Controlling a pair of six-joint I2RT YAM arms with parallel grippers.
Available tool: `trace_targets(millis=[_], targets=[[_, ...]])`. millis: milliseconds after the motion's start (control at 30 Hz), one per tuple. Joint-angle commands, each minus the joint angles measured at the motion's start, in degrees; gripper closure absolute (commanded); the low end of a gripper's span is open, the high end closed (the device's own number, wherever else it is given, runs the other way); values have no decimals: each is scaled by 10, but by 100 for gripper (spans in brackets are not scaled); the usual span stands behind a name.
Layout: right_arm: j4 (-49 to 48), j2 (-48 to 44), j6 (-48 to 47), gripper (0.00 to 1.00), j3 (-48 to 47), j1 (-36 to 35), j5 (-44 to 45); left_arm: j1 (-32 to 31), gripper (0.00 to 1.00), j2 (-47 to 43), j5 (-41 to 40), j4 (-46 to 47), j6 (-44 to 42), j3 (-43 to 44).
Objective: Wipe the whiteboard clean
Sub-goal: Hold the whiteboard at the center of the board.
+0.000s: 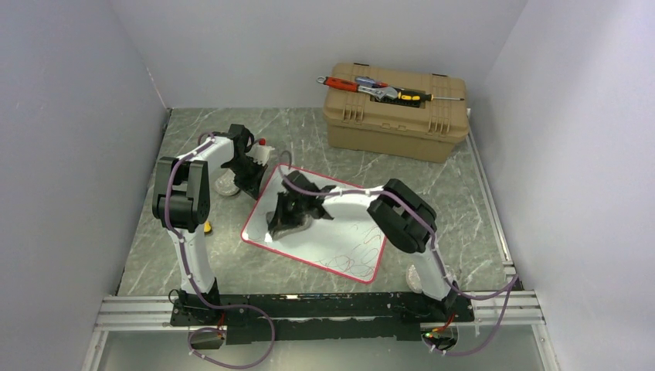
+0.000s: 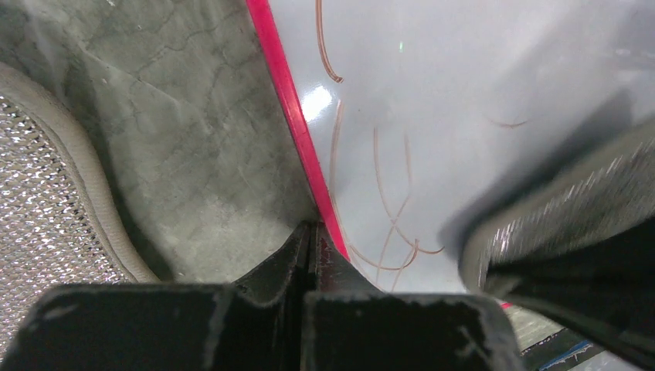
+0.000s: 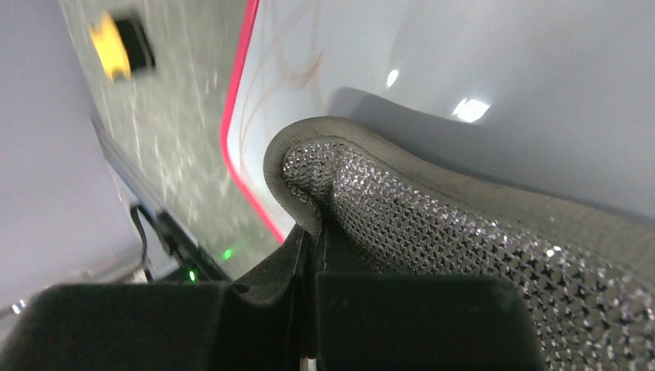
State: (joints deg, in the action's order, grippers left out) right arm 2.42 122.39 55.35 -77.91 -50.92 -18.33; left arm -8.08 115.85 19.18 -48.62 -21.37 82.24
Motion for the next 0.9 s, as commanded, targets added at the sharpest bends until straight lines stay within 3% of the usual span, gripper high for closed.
trace_targets(millis=[0, 167, 300, 533, 633, 733, 867], targets=[[94, -29, -26, 100, 70, -37, -33, -7, 96, 9, 5, -8, -9, -7], [116, -112, -12, 100, 145, -32, -7, -7, 96, 5, 5, -11, -10, -5], [91, -85, 8, 100, 140, -35, 2, -7, 96, 1, 4, -6, -6, -13], [100, 61, 12, 100, -69, -59, -21, -7, 96, -2, 2, -9, -4, -10], [106, 94, 17, 100, -114, -64, -29, -7, 96, -1, 6, -11, -1, -5], [80, 50, 24, 100, -53, -54, -22, -7, 96, -6, 13, -11, 2, -3], [33, -69, 38, 100, 125, -19, -7, -7, 96, -13, 18, -11, 3, -3]])
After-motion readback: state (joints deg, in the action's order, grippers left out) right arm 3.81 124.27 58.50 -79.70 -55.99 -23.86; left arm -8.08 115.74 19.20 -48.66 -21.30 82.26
